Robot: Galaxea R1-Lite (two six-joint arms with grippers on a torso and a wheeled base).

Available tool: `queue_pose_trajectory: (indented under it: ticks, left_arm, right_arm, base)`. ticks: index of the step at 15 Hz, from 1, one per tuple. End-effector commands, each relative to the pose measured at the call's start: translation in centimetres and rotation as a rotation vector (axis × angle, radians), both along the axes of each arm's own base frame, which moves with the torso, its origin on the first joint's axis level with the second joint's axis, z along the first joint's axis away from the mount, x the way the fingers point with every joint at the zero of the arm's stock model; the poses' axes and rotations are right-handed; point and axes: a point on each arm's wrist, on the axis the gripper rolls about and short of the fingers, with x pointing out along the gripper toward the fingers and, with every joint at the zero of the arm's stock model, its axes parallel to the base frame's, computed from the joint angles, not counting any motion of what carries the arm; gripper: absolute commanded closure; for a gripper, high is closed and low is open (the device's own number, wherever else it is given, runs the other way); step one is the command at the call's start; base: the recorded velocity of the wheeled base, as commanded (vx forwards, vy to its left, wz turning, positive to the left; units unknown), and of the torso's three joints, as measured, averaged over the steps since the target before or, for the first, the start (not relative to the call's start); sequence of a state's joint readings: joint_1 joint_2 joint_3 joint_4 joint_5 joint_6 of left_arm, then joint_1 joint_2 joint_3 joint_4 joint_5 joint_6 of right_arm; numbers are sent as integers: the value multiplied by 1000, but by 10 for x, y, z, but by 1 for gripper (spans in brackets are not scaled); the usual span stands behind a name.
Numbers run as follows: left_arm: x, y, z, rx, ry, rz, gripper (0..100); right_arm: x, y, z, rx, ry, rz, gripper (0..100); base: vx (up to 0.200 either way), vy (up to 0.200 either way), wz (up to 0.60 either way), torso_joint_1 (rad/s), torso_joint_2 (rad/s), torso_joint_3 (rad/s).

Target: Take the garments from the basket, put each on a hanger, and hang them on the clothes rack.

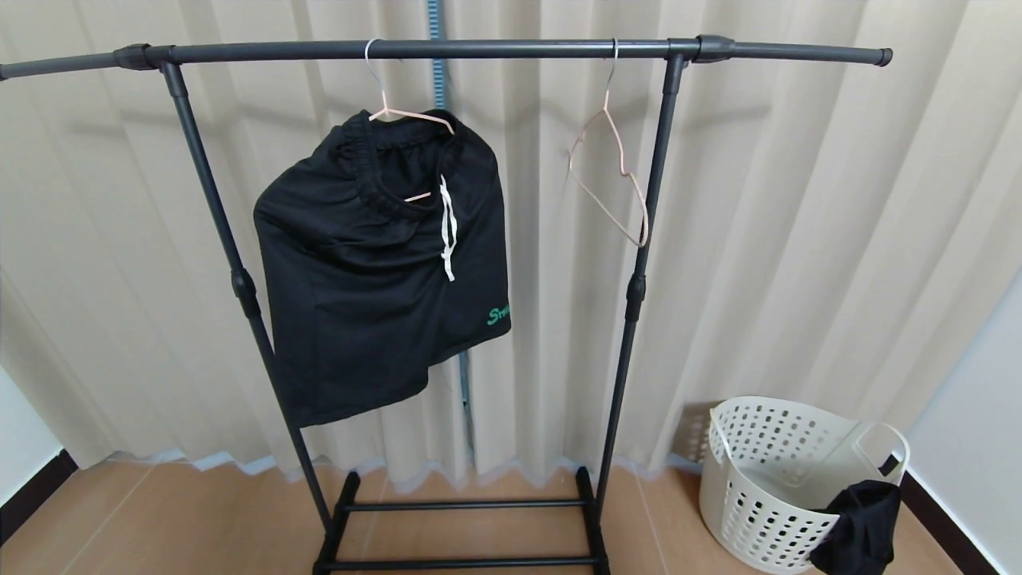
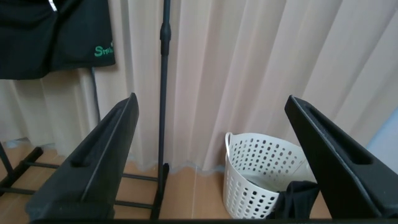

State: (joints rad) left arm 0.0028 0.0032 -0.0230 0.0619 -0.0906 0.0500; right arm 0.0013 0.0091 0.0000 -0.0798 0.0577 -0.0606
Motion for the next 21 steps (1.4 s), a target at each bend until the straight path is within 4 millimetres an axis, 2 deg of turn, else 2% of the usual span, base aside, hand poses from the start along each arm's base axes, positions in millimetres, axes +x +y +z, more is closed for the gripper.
queue_pose_trajectory:
  ticks: [1,9,15,21]
  left_arm:
    - [0,0,0,1,1,0,0]
    - [0,0,0,1,1,0,0]
    - [0,0,0,-1,1,0,0]
    - [0,0,0,-1,1,0,0]
  right_arm:
    - [0,0,0,-1,2,1,0]
    - [0,0,0,1,2,1,0]
    - [0,0,0,-1,2,1,0]
    - [0,0,0,-1,2,1,0]
  base:
    - [0,0,0,-134,476,334]
    - [0,0,0,-85,461,369]
    - [0,0,0,-11,92,76]
    - [0,0,-600,2,6,6]
